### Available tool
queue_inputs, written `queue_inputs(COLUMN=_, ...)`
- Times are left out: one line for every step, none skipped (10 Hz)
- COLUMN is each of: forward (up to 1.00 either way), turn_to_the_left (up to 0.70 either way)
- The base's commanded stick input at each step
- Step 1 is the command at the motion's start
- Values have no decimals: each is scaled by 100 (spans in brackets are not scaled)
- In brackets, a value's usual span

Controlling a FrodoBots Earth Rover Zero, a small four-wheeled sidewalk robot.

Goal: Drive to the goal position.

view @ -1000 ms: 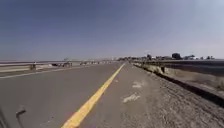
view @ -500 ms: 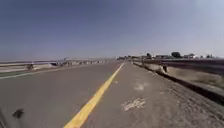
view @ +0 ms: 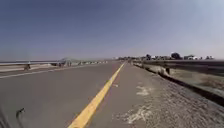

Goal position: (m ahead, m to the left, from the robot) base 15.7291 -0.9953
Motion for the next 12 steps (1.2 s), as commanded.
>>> queue_inputs(forward=50, turn_to_the_left=0)
queue_inputs(forward=50, turn_to_the_left=0)
queue_inputs(forward=50, turn_to_the_left=0)
queue_inputs(forward=50, turn_to_the_left=0)
queue_inputs(forward=50, turn_to_the_left=0)
queue_inputs(forward=50, turn_to_the_left=0)
queue_inputs(forward=50, turn_to_the_left=0)
queue_inputs(forward=50, turn_to_the_left=0)
queue_inputs(forward=50, turn_to_the_left=0)
queue_inputs(forward=50, turn_to_the_left=0)
queue_inputs(forward=50, turn_to_the_left=0)
queue_inputs(forward=50, turn_to_the_left=0)
